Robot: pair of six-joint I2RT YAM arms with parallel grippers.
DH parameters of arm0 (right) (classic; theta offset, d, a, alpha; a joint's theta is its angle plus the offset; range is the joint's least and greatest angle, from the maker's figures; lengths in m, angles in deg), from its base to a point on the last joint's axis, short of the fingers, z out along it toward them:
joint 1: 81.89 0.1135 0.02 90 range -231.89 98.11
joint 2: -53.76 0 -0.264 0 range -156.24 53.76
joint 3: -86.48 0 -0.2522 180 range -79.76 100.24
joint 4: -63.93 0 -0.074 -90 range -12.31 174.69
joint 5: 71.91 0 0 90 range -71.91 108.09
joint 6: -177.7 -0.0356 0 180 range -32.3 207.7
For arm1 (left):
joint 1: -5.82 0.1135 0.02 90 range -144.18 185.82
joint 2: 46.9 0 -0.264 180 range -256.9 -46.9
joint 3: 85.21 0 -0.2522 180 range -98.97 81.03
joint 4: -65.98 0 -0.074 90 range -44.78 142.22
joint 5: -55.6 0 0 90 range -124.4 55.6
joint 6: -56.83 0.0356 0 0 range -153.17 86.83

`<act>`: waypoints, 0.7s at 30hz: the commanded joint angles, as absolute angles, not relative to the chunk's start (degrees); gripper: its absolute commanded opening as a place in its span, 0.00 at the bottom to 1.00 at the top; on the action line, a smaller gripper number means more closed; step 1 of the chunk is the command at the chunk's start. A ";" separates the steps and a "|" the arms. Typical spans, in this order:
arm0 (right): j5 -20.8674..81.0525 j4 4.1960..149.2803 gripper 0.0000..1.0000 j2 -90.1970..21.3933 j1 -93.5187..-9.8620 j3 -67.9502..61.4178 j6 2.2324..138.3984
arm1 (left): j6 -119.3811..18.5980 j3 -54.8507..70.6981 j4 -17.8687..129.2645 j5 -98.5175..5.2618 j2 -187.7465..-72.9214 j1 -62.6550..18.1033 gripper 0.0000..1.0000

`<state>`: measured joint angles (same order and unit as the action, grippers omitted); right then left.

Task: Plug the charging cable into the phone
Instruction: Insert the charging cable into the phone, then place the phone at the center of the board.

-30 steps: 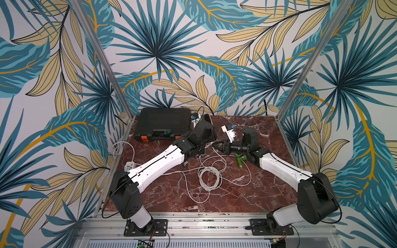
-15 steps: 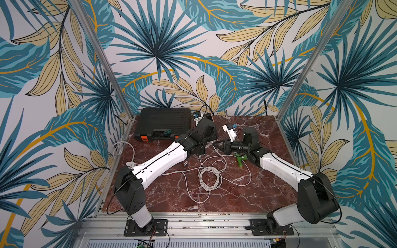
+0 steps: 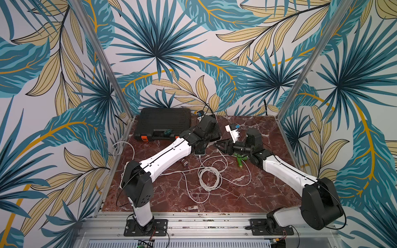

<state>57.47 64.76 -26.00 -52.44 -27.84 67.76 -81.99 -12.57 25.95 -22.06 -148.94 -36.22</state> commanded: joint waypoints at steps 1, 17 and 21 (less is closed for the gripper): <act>53.56 60.03 0.59 -19.55 -53.57 -29.71 68.86 | -80.07 -14.20 18.44 -25.34 -151.86 -36.11 0.00; 41.59 72.83 0.82 -0.88 -53.94 -42.41 64.57 | -75.60 -38.59 6.34 -29.26 -177.23 -36.01 0.00; 42.14 71.68 0.82 -0.35 -53.94 -43.60 63.88 | -75.16 -43.05 4.17 -29.72 -181.18 -35.92 0.00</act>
